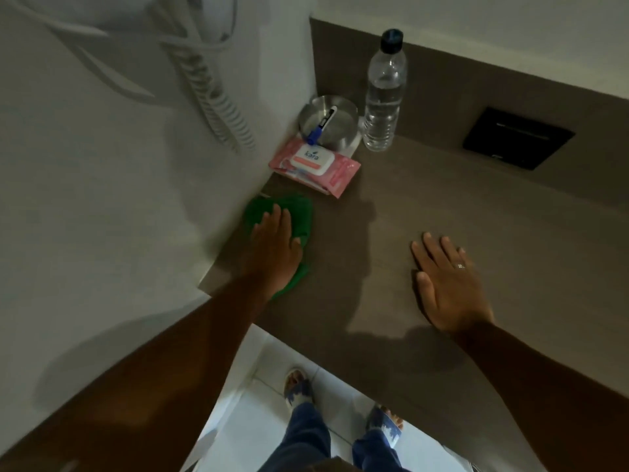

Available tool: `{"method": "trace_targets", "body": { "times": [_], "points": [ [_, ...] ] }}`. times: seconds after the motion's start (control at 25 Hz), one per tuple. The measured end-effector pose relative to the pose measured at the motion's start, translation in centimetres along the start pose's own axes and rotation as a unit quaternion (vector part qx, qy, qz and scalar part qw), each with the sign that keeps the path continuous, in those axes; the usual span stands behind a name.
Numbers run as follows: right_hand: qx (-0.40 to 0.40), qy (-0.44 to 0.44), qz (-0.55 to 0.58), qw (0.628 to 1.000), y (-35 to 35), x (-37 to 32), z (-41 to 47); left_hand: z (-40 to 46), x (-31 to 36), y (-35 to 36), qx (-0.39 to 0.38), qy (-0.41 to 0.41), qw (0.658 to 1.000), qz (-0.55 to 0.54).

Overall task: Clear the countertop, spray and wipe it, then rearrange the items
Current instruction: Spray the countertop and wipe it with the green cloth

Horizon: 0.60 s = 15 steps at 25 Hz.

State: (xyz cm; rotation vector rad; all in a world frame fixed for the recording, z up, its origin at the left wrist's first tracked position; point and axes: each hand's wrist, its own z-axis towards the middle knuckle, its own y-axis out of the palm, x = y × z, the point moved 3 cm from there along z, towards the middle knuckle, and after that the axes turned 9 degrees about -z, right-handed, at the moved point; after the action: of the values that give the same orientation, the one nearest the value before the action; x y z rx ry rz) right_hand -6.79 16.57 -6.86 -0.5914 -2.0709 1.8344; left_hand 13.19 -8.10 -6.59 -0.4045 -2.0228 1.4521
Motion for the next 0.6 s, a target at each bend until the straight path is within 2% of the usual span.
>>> {"method": "trace_targets", "body": {
  "times": [0.08, 0.2, 0.44, 0.52, 0.6],
  "points": [
    [-0.005, 0.000, -0.006, 1.000, 0.1, 0.0, 0.1, 3.9, 0.4, -1.3, 0.010, -0.044, 0.999, -0.012],
    [-0.005, 0.001, -0.011, 1.000, 0.3, -0.2, 0.1, 5.7, 1.6, -1.8, 0.017, -0.023, 1.000, 0.004],
    [-0.004, 0.001, -0.009, 1.000, 0.3, -0.1, 0.0, 1.5, -1.0, -2.0, -0.070, 0.168, 0.983, 0.030],
    [-0.002, 0.004, -0.005, 1.000, 0.5, 0.0, 0.1, 1.9, -1.2, -2.2, -0.061, 0.151, 0.986, 0.029],
    [-0.005, 0.002, -0.005, 1.000, 0.4, 0.1, 0.1, 2.3, -0.4, -2.1, -0.017, 0.072, 0.997, 0.012]
  ]
}}
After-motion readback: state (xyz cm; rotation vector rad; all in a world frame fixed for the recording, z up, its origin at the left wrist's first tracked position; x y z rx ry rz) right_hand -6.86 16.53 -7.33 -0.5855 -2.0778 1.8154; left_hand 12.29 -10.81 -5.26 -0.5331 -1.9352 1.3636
